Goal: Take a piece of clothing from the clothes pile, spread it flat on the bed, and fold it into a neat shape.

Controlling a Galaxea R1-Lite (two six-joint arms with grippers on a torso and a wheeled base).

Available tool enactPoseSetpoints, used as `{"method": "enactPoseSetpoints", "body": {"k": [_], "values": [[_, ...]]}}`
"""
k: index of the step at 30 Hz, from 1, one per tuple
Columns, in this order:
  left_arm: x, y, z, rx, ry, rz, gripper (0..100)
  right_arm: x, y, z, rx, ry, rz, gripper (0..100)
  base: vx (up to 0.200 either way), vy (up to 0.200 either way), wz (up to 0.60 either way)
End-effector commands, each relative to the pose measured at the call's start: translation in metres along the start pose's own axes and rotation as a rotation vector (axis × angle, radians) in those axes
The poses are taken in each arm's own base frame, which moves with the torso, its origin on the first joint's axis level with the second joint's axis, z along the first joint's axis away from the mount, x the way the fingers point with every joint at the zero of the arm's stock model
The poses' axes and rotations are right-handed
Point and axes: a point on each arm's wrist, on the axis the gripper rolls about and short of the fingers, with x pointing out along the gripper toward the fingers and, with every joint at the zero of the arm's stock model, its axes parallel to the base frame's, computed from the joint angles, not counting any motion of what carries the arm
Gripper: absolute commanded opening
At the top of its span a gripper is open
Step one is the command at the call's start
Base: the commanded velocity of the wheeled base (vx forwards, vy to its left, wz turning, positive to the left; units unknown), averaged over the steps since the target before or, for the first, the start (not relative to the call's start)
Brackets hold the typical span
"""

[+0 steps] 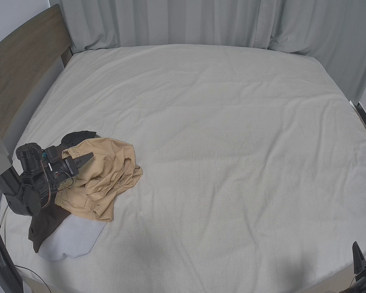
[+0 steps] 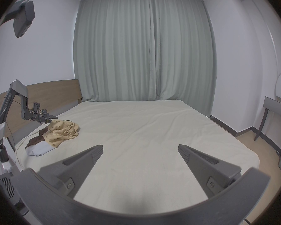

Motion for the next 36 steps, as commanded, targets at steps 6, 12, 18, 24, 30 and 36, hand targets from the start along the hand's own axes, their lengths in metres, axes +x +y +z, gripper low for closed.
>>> {"method": "enactPoseSetpoints", "body": {"k": [6,12,18,24,30,36], "values": [[0.000,0.001,-0.001,-0.006,0.004,0.002,0,0.000,0.000,-0.005,0.000,0.001,0.000,100,0.000,0.000,0.00],[-0.003,-0.001,0.000,0.002,-0.010,-0.005,0,0.000,0.000,-0.005,0.000,0.001,0.000,100,0.000,0.000,0.00],[-0.007,-0.002,-0.004,0.003,-0.010,-0.007,0,0.000,0.000,-0.005,0.000,0.001,0.000,100,0.000,0.000,0.00],[-0.007,-0.002,-0.012,-0.005,0.018,-0.009,100,0.000,0.000,-0.005,0.000,0.001,0.000,100,0.000,0.000,0.00],[-0.004,-0.002,-0.017,-0.009,0.034,-0.013,100,0.000,0.000,-0.005,0.000,0.001,0.000,100,0.000,0.000,0.00],[-0.002,-0.001,-0.016,-0.007,0.029,-0.015,100,0.000,0.000,-0.005,0.000,0.001,0.000,100,0.000,0.000,0.00]]}}
